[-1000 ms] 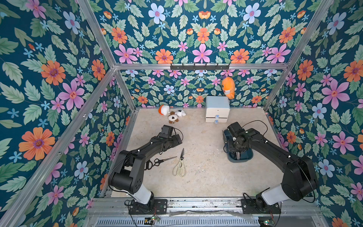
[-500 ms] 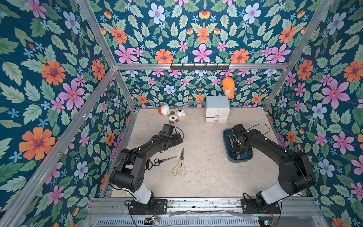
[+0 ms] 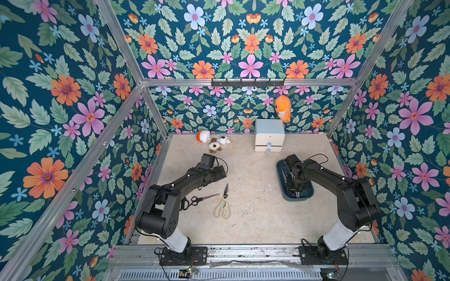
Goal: Put the scissors into the storage box
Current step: Place the scissors in the storage box.
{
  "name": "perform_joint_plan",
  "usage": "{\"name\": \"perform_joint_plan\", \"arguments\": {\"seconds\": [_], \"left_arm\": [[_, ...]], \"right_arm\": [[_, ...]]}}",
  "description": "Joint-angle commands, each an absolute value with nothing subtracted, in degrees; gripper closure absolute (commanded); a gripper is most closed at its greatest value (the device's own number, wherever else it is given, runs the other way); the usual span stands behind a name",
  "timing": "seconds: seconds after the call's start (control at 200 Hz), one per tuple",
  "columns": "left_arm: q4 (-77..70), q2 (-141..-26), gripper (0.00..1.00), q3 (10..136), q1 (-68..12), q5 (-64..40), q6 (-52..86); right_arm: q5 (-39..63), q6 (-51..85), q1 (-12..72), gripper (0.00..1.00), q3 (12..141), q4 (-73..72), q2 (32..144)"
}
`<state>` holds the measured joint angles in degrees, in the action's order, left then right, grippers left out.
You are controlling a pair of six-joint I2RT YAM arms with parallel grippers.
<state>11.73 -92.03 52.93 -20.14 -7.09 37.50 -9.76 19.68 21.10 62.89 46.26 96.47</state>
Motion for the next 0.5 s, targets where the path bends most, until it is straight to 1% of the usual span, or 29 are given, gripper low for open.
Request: {"name": "perform_joint_plan", "arguments": {"seconds": [0.0, 0.04, 0.235, 0.35, 0.495], "left_arm": [[12.5, -91.7, 0.02, 52.6, -20.1, -6.2, 37.5], [12.4, -91.5, 0.02, 52.5, -20.1, -6.2, 37.6], [13.1, -91.4, 0.02, 52.5, -20.1, -6.5, 37.1], [13.7, -91.5, 0.02, 52.2, -20.1, -6.5, 36.2], [15.1, -91.0, 0.02, 52.6, -20.1, -6.3, 36.3]], "right_arm": [[-9.4, 20.5, 21.1, 0.85, 63.8, 47.0, 95.7], [-9.3, 21.0, 21.1, 0.82, 64.2, 47.4, 95.6], [-8.2, 25.8, 22.3, 0.76, 67.2, 50.3, 91.1], [-8.9, 29.5, 26.3, 0.74, 69.0, 51.4, 89.7], [-8.2, 33.8, 34.3, 0.70, 71.8, 50.2, 90.9]]}}
